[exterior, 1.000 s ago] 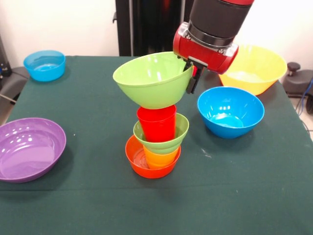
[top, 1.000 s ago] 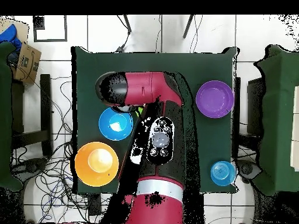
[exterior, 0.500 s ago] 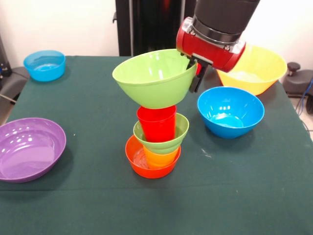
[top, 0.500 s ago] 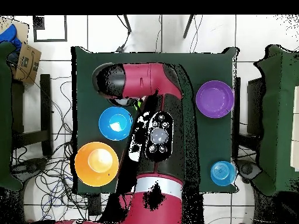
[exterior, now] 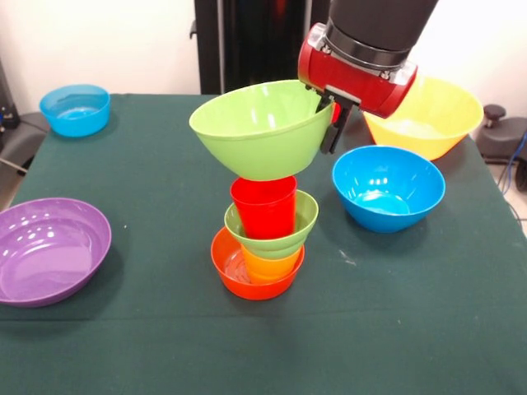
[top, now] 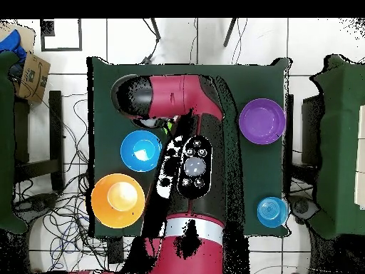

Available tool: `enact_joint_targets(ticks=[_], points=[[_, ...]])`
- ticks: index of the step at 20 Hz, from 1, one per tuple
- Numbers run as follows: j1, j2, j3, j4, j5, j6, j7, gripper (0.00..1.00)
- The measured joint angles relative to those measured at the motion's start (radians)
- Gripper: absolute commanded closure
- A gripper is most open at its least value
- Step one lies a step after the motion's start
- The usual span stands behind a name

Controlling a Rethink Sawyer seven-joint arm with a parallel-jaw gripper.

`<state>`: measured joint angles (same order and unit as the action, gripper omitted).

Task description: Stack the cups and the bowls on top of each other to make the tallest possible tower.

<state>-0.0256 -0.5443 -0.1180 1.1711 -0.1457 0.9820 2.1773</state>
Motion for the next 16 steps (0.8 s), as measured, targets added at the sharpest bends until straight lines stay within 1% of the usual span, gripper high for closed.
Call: enact_joint_targets(ticks=[16], points=[[-0.001,0.002,0.002,0.010,-0.003,-0.005,0.000,1.00]])
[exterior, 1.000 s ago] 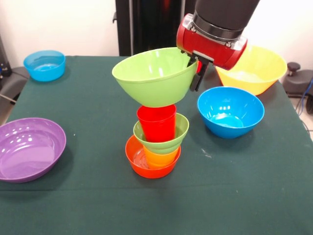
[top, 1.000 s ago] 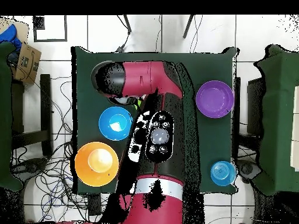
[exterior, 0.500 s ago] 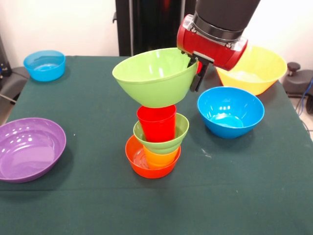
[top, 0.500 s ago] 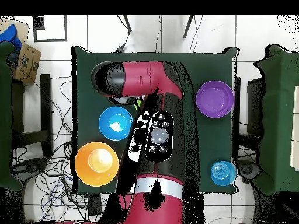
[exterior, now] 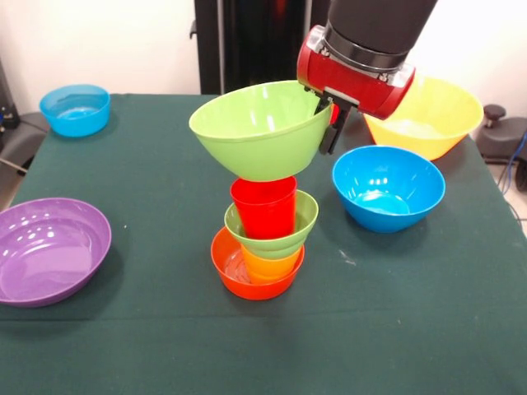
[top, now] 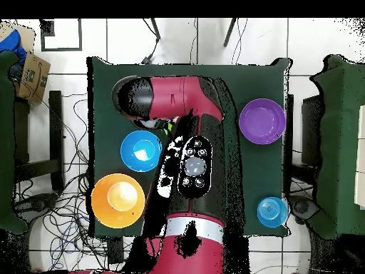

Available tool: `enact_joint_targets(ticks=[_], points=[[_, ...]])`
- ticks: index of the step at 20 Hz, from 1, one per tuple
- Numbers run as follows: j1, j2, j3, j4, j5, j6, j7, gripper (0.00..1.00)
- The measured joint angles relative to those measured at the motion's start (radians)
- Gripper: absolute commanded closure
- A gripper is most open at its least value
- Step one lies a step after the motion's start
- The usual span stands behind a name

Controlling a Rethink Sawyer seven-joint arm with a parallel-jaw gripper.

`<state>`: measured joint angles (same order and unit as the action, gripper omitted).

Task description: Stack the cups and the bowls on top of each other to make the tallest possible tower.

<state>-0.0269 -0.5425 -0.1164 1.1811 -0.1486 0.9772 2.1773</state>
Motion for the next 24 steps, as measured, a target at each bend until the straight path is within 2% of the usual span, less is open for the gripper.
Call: enact_joint_targets(ticks=[24], points=[[-0.015,0.002,0.006,0.068,0.000,-0.130,0.000,1.00]])
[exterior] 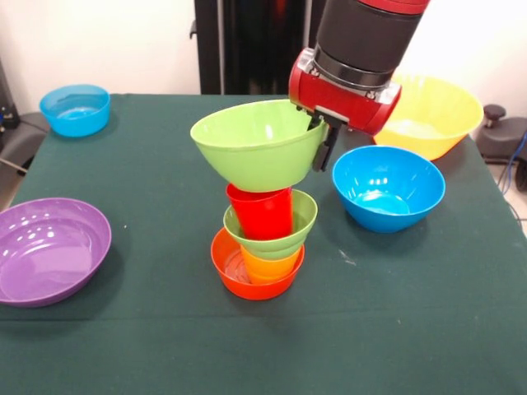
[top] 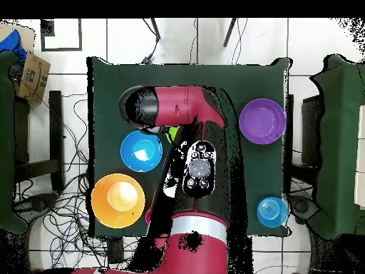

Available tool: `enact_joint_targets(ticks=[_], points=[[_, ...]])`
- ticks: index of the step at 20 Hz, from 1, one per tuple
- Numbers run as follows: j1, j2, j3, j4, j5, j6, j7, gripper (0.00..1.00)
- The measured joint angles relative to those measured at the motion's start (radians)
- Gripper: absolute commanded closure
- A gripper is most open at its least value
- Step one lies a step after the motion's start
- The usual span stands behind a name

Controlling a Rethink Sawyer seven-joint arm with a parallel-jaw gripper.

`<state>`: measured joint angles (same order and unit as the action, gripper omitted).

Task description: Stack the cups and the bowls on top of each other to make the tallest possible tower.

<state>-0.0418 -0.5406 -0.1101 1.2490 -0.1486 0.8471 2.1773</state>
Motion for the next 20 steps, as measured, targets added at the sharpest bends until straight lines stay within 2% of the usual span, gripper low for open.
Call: enact_joint_targets(ticks=[20], points=[[-0.006,-0.007,0.000,0.016,0.000,-0.019,0.000,1.00]])
